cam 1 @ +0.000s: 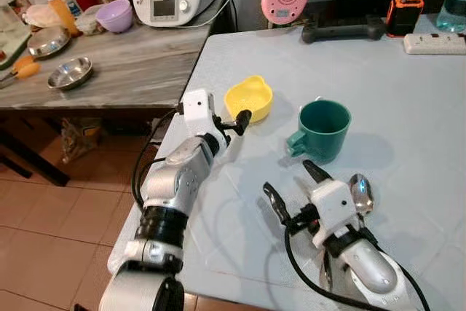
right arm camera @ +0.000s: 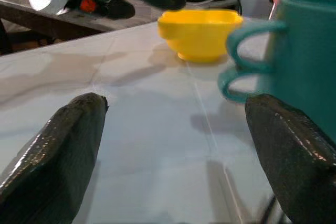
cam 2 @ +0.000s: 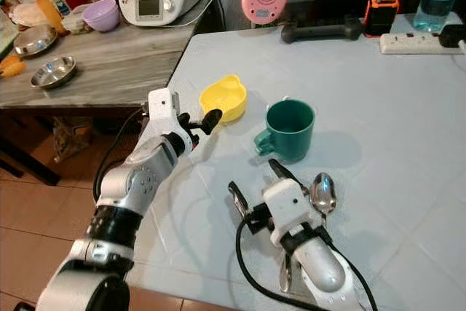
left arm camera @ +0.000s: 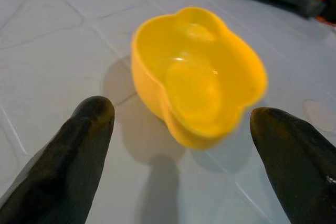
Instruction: Setting the table
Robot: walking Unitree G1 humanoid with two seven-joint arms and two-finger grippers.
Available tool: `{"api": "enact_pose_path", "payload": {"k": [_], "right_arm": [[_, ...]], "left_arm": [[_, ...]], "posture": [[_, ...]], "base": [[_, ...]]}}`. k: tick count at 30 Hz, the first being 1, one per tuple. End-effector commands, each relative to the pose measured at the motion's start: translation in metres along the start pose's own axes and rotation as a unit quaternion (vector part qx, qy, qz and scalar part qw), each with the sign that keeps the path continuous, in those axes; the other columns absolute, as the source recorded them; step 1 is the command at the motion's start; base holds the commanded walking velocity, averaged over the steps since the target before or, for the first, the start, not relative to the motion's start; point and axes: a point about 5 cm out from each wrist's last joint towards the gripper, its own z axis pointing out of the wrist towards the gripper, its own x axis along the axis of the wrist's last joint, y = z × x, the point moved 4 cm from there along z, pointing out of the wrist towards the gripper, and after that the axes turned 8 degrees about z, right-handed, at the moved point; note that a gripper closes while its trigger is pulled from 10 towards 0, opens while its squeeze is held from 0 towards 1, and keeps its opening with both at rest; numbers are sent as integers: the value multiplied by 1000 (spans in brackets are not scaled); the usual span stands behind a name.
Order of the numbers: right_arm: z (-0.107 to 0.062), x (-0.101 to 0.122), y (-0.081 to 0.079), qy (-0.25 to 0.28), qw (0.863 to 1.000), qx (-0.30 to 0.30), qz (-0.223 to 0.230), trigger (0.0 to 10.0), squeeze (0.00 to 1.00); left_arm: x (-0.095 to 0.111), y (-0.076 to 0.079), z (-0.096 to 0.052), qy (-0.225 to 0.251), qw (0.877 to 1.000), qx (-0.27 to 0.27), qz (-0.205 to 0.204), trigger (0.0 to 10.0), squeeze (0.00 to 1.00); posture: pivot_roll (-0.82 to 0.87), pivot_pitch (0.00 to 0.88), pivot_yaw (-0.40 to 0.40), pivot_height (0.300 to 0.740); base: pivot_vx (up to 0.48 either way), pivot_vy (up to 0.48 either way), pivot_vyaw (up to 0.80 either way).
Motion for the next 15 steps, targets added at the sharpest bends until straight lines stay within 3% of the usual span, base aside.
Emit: {"api": "enact_pose_path", "payload": {"k": [1, 6, 9, 11, 12, 13, 14, 15], "right_arm": [[-6, 2, -1, -2, 1000, -1, -2, 10000, 0], [-11, 3, -1, -5, 1000, -13, -2, 10000, 0], [-11, 4, -2, -3, 1000, -16, 0, 10000, 0], [-11, 6, -2, -1, 1000, -17, 0, 10000, 0], [-11, 8, -2, 1, 1000, -17, -1, 10000, 0], [-11, 8, -2, 1, 1000, -17, -1, 10000, 0], [-10, 10, -1, 4, 1000, -15, -1, 10000, 0], [-10, 12, -1, 7, 1000, -13, -2, 10000, 0]], "left_arm": [[4, -16, 2, 0, 1000, 24, -13, 10000, 0], [6, -21, 8, -8, 999, 38, -34, 10000, 0], [5, -21, 10, -14, 998, 41, -46, 9294, 0], [6, -22, 12, -14, 998, 43, -45, 5490, 0], [5, -22, 13, -15, 998, 44, -46, 4235, 0], [5, -22, 13, -15, 998, 44, -46, 4235, 0], [5, -23, 13, -16, 998, 46, -47, 0, 0], [4, -24, 14, -17, 998, 48, -48, 0, 0]], "posture": [[-317, 158, 238, 740], [-342, 174, 249, 740], [-347, 177, 250, 740], [-348, 177, 250, 740], [-346, 178, 249, 740], [-346, 178, 249, 740], [-345, 179, 246, 740], [-342, 179, 242, 740]], "base": [[0, 0, 0], [0, 0, 0], [0, 0, 0], [0, 0, 0], [0, 0, 0], [0, 0, 0], [0, 0, 0], [0, 0, 0]]}}
